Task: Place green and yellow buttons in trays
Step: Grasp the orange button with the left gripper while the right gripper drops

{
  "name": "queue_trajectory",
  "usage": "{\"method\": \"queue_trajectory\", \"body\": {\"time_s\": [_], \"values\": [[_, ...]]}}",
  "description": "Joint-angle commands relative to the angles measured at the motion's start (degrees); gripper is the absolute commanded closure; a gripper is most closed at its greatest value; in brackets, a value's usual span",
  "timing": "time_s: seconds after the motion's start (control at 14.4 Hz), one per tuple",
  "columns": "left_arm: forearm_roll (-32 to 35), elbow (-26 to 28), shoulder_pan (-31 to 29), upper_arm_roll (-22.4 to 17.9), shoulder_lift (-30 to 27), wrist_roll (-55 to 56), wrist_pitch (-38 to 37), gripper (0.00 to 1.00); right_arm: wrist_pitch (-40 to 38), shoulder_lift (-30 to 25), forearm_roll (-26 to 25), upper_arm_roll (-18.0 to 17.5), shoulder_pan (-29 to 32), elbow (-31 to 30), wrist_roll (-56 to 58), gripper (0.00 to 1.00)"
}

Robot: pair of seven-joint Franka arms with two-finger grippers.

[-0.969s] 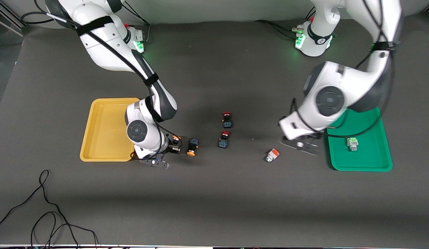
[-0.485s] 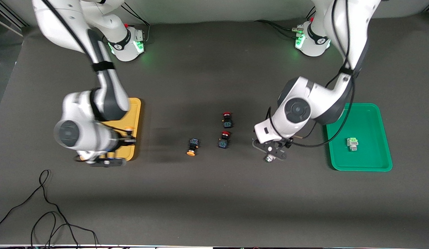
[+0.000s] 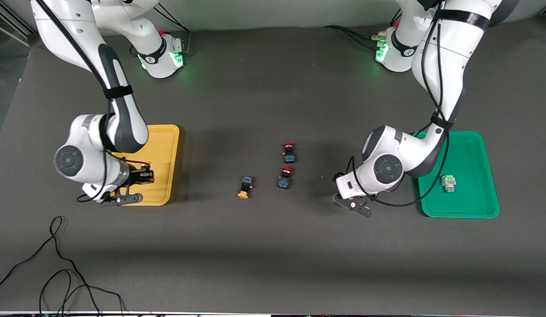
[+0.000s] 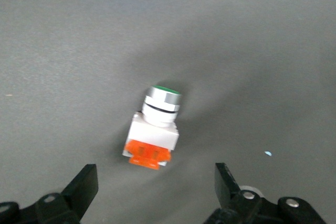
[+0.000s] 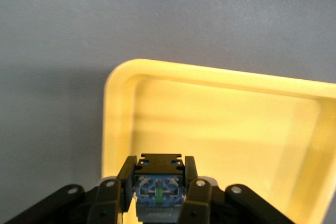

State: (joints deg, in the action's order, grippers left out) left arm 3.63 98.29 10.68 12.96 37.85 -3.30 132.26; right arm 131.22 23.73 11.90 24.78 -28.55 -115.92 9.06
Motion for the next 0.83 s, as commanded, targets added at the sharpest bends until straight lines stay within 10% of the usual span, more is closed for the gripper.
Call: {"method": "queue_trajectory", "body": {"time_s": [0.0, 0.14, 0.28, 0.55, 0.76], "values": [[-0.3, -0.9, 0.1, 0.1, 1.6, 0.1, 1.7, 0.01, 10.4, -0.7, 0.8, -0.1, -2.1, -7.4, 1.2, 1.00], [-0.3, -1.0, 0.5, 0.1, 1.8, 0.6, 2.1, 0.03, 12.1, 0.4, 0.8, 0.0, -2.7, -8.0, 1.2, 0.81], [-0.2, -1.5, 0.5, 0.1, 2.7, 0.6, 2.3, 0.25, 12.0, 0.4, 1.0, 0.0, -2.7, -8.0, 0.8, 0.05], [-0.2, -2.0, 0.4, 0.1, 2.8, 0.6, 2.5, 0.89, 5.7, -3.3, 1.1, 0.1, -2.8, -6.4, -2.8, 0.00], [-1.0, -4.8, -0.9, 0.0, 2.0, 0.8, 0.6, 0.99, -3.5, -5.2, 1.0, -0.1, -3.3, -0.5, -8.6, 0.00]]}}
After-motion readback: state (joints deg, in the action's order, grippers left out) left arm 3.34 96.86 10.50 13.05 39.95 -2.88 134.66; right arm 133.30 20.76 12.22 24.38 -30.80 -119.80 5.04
